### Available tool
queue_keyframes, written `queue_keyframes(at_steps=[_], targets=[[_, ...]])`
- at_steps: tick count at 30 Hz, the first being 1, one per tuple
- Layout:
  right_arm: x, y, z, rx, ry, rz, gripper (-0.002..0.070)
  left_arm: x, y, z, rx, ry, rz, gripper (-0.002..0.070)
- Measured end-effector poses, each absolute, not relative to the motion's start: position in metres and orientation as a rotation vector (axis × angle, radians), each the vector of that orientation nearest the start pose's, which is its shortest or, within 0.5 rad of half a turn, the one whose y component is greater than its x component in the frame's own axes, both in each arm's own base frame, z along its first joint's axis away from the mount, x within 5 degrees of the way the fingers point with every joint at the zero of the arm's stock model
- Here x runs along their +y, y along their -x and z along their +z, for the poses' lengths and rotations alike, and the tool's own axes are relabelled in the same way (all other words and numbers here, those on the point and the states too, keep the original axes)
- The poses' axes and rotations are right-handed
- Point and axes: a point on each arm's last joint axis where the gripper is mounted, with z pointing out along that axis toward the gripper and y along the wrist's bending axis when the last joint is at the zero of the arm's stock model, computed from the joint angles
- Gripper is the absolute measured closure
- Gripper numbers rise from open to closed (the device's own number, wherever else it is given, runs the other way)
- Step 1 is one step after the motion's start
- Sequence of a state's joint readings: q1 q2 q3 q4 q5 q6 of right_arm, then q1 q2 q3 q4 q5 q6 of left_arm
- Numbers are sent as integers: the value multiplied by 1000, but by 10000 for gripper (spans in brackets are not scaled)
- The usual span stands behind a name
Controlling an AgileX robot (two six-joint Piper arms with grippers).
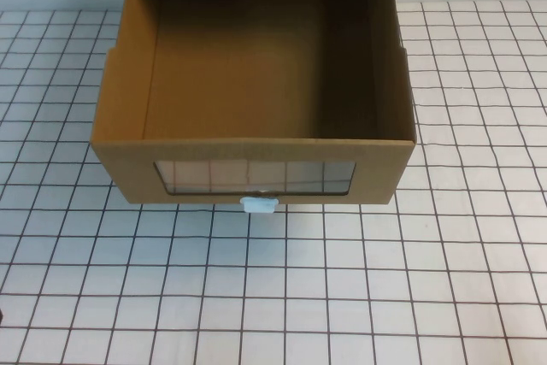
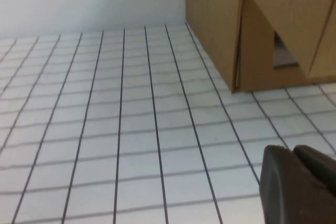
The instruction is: Close the shoe box
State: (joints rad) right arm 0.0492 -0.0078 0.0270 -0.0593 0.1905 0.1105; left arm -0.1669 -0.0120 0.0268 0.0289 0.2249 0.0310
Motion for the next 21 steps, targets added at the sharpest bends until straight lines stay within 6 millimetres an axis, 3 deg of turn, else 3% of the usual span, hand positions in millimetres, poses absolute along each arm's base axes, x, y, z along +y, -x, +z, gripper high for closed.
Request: queue_keyframes(at_steps=[5,14,21], targets=[[2,-57,200,1558,-3,75,689,-9,-56,193,1617,-182,-78,680],[4,-50,234,1167,17,101,690,-9,-52,225,1264,-150,-96,680],[5,-47,239,1103,22,104,690,-9,-51,226,1247,-149,-97,680]])
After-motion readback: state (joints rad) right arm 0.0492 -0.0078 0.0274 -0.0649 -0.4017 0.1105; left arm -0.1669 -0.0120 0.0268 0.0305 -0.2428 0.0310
